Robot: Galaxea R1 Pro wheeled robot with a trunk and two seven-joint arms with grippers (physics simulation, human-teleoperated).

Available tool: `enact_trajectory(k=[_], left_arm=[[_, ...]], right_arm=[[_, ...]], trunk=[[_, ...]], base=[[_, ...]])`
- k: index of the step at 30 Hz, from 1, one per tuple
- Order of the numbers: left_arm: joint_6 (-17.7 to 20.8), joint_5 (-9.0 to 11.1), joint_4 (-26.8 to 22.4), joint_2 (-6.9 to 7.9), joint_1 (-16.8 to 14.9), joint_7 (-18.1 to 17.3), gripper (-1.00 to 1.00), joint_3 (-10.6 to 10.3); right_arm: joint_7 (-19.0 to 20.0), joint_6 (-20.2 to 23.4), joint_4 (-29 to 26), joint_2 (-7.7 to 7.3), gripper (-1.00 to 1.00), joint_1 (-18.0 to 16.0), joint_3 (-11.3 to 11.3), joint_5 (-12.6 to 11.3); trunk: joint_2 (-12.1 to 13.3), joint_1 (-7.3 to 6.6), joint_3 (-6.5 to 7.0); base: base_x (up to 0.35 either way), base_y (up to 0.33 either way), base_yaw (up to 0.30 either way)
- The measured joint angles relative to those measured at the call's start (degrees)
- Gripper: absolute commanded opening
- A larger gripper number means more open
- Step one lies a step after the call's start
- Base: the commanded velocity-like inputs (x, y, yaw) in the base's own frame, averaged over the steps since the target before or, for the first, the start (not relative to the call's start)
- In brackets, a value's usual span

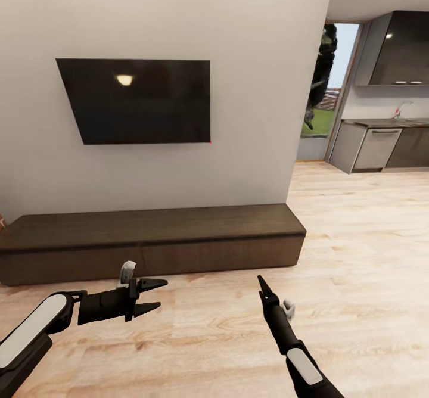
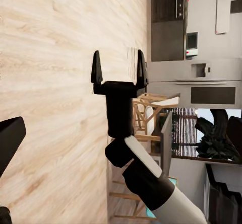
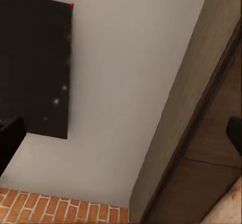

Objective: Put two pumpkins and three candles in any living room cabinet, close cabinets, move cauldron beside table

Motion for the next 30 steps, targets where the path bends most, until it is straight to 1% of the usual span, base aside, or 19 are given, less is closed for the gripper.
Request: enact_trajectory(k=[2,4,13,16,18,20,22,23,25,30], left_arm=[[0.02,0.0,-0.01,0.01,0.0,-0.01,1.0,0.0],[0.02,0.0,-0.02,0.02,0.0,0.01,1.0,0.0],[0.02,0.08,-0.02,0.04,0.0,0.01,1.0,0.0],[0.0,0.09,-0.02,0.05,0.0,-0.01,1.0,0.0],[0.02,0.08,-0.02,0.05,0.0,0.0,1.0,0.0],[0.01,0.08,-0.02,0.05,0.0,0.01,1.0,0.0],[0.04,0.09,-0.02,0.05,0.0,0.0,1.0,0.0],[0.02,0.08,-0.02,0.05,0.0,0.0,1.0,0.0],[0.01,0.09,-0.02,0.05,0.0,-0.02,1.0,0.0],[0.0,0.08,-0.02,0.05,0.0,-0.03,1.0,0.0]], right_arm=[[2.34,-0.19,0.03,0.11,1.0,0.0,0.04,0.09],[3.39,-0.66,-0.01,0.23,1.0,0.0,0.04,0.46],[3.78,-0.14,0.61,0.22,1.0,0.0,-0.18,-0.11],[3.0,-0.07,0.76,0.21,1.0,0.0,-0.23,-0.41],[1.28,-0.06,0.79,0.21,1.0,0.0,-0.24,-1.13],[-1.38,-0.05,0.8,0.14,1.0,0.0,-0.18,-3.1],[-2.78,-0.05,0.78,0.08,1.0,0.0,-0.09,-5.29],[-3.13,-0.05,0.76,0.06,1.0,0.0,-0.06,-5.95],[-3.55,-0.05,0.76,0.04,1.0,0.0,-0.03,-6.74],[-3.78,-0.05,0.81,0.04,1.0,0.0,-0.01,-7.11]], trunk=[[-0.8,0.44,-0.36],[-1.6,0.88,-0.72],[-5.22,2.86,-2.34],[-6.42,3.52,-2.87],[-7.22,3.96,-3.23],[-8.02,4.39,-3.59],[-8.83,4.83,-3.95],[-9.23,5.05,-4.13],[-10.03,5.49,-4.49],[-12.03,6.59,-5.39]], base=[[0.0,0.0,0.0],[0.0,0.0,0.0],[0.0,0.0,0.0],[0.0,0.0,0.0],[0.0,0.0,0.0],[0.0,0.0,0.0],[0.0,0.0,0.0],[0.0,0.0,0.0],[0.0,0.0,0.0],[0.0,0.0,0.0]])
